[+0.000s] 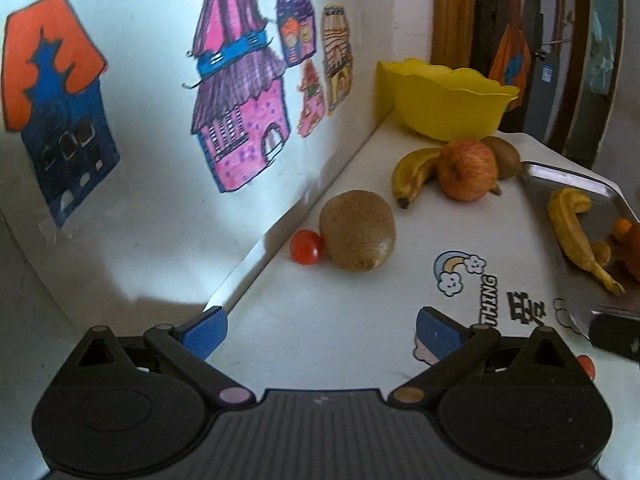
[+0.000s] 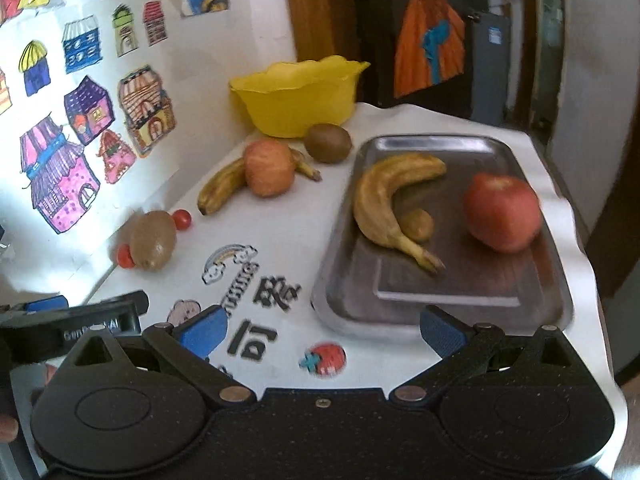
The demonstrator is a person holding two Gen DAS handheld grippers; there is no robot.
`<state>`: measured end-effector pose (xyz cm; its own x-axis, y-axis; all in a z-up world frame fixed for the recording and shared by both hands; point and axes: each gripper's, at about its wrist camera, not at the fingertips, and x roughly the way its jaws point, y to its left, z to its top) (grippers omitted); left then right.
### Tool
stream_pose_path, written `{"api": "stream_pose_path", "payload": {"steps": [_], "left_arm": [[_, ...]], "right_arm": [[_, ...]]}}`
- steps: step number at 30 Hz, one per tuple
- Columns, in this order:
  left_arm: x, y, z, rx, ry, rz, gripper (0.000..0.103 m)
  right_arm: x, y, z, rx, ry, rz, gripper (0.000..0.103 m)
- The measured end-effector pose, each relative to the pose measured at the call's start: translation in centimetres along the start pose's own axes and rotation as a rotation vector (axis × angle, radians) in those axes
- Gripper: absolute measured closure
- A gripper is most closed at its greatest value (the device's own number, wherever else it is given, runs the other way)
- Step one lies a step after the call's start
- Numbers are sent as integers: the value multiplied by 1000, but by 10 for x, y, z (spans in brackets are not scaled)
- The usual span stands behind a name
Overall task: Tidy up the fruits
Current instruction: 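Lower the right tool onto the large brown kiwi and close it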
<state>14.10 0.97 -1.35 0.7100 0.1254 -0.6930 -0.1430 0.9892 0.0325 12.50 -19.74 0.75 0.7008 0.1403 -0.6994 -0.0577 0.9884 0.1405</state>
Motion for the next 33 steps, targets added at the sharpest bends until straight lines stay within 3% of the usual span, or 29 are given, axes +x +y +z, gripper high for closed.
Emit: {"api": "stream_pose_path", "payload": {"steps": [5, 11, 20, 26, 33], "left_arm": [[6, 5, -4, 4, 5, -21, 1], [14, 0, -10, 49, 0, -28, 1], [17, -5, -14, 100, -32, -19, 1], [14, -7, -16, 79, -38, -6, 1], [13, -6, -22, 82, -25, -18, 1]], "right_arm": [[22, 15, 28, -130, -2, 75, 1], [66, 38, 64, -217, 69, 264, 1], [116, 87, 82, -376, 137, 454, 4], [135, 104, 86, -369, 186, 539, 14], [148, 116, 87, -375, 209, 549, 20]]}}
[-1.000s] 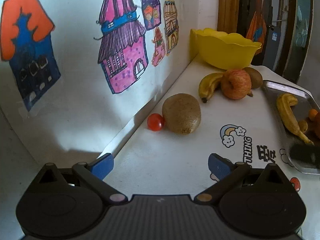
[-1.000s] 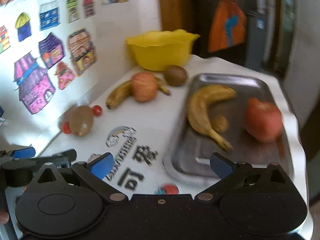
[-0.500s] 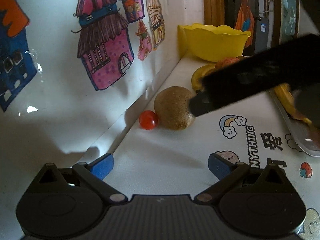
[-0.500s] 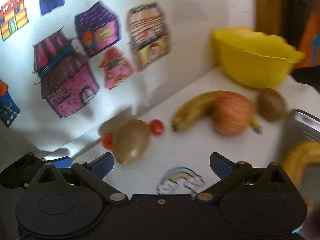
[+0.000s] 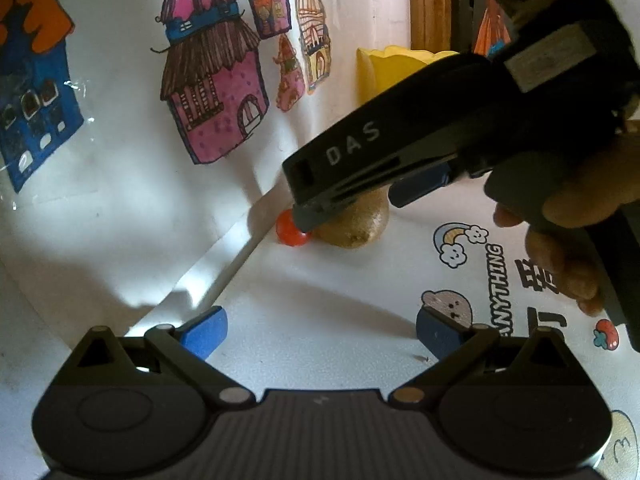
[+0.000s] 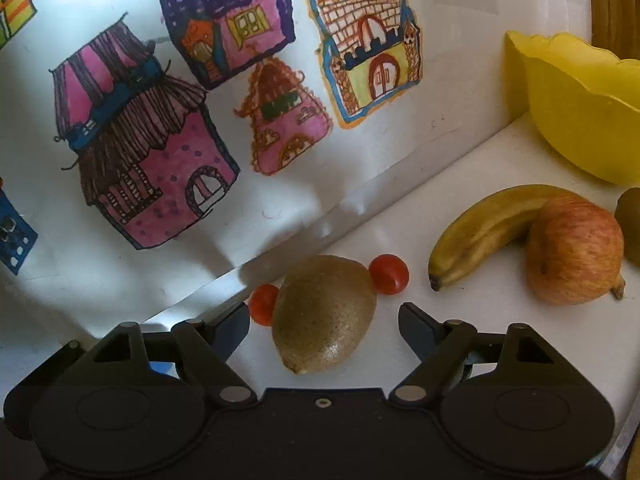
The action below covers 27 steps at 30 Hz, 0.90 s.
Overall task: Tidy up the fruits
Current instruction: 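Lower the right tool onto the large brown kiwi and close it, then grasp the red cherry tomato with the left tool while the right tool holds the kiwi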
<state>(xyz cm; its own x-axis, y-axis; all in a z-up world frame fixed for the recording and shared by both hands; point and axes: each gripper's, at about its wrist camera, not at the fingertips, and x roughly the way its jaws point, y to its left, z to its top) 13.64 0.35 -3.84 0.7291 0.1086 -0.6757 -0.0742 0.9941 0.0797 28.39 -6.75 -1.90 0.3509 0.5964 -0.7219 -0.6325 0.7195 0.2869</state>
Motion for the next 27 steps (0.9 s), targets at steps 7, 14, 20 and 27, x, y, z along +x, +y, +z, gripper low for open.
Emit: {"api": "stream_pose_path", "payload": {"steps": [7, 14, 20, 27], "left_arm": [[2, 0, 2, -14, -3, 15, 1], [2, -2, 5, -17, -25, 8, 4], [8, -9, 9, 13, -37, -3, 6], [24, -16, 23, 32, -71, -20, 15]], "right_arm": [[3, 0, -1, -3, -4, 28, 43], [-11, -11, -10, -35, 4, 18, 45], [-34, -33, -23, -27, 9, -6, 45], [-54, -52, -38, -1, -14, -58, 45]]}}
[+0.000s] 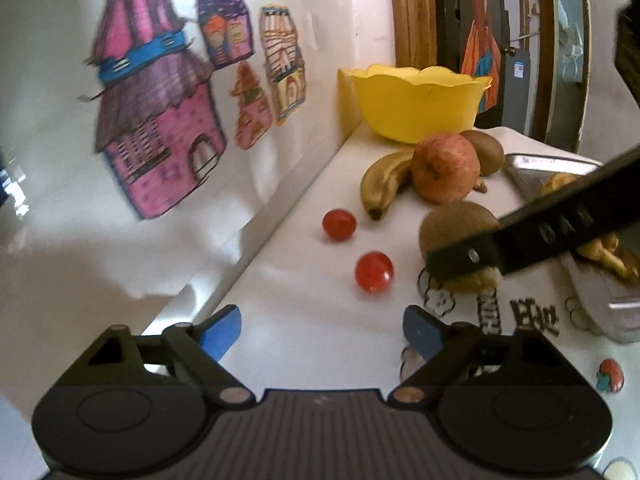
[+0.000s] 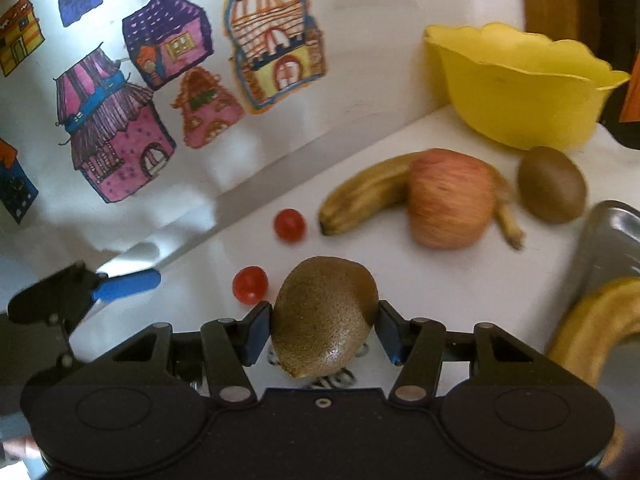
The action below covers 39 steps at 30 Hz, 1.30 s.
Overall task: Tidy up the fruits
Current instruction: 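Grasp the red cherry tomato with the left tool while the right tool holds the kiwi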
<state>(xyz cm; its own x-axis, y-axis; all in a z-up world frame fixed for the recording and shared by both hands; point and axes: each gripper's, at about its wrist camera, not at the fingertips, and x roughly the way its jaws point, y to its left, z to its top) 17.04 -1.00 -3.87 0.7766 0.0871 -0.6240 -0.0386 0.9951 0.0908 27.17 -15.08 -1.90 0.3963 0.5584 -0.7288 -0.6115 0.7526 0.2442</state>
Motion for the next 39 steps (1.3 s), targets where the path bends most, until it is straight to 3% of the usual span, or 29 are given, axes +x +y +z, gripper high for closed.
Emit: {"api": "stream_pose_path", "payload": {"steps": [14, 27, 32, 39], "left_arm": [[22, -44, 19, 112, -34, -118, 34], [41, -72, 33, 192, -41, -160, 38], [43, -77, 34, 213, -51, -137, 51], [46, -85, 37, 261, -57, -175, 70]], "right_arm": [[-21, -26, -19, -21, -27, -43, 45], [-39, -46, -28, -16, -68, -75, 46], [-42, -50, -31, -1, -85, -72, 46], [-46, -52, -34, 14, -92, -82, 45]]}}
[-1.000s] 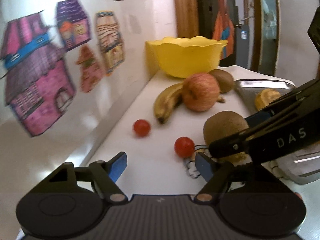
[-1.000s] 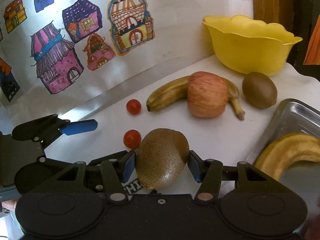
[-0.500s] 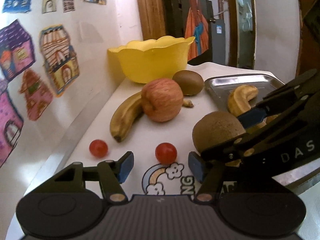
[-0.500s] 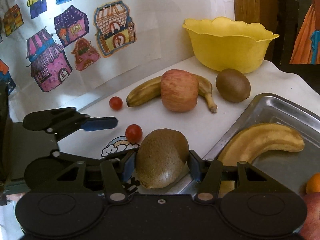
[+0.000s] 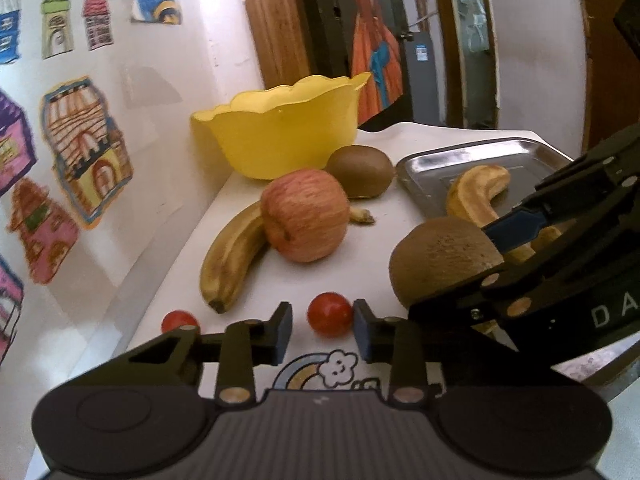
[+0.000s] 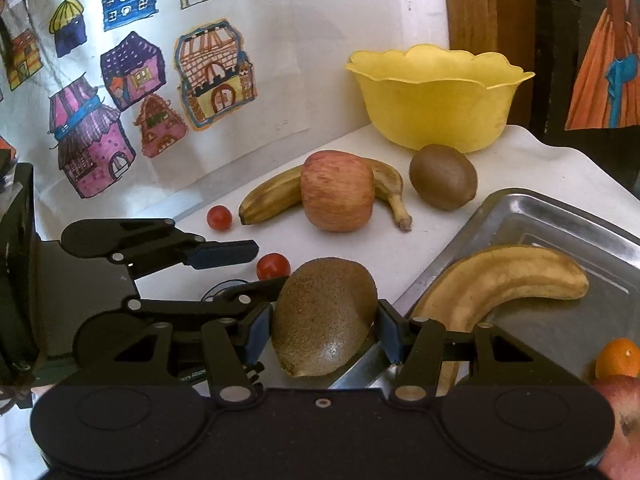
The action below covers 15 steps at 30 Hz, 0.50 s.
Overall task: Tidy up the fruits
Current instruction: 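Grasp the red cherry tomato with the left tool while the right tool holds the kiwi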
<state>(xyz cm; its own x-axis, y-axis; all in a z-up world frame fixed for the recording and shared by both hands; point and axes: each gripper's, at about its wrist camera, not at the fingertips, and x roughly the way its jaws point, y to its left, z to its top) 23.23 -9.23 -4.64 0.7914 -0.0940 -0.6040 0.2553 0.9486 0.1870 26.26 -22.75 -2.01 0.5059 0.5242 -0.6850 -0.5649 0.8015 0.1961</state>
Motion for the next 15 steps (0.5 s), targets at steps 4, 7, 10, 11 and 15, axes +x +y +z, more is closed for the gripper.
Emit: {"api": "stream_pose_path", "payload": {"steps": [4, 7, 10, 11, 15], "left_arm": [[2, -1, 3, 18, 7, -16, 73], [1, 0, 3, 19, 12, -8, 76], [0, 2, 2, -16, 24, 4, 77], [-1, 3, 2, -28, 28, 8, 77], [-5, 9, 0, -66, 50, 17, 78]], "right_arm": [[-1, -3, 0, 36, -8, -11, 45], [-1, -1, -1, 44, -13, -16, 45], [-2, 0, -3, 59, -15, -19, 45], [-3, 0, -3, 68, -16, -21, 45], [-4, 3, -5, 92, -23, -33, 45]]}}
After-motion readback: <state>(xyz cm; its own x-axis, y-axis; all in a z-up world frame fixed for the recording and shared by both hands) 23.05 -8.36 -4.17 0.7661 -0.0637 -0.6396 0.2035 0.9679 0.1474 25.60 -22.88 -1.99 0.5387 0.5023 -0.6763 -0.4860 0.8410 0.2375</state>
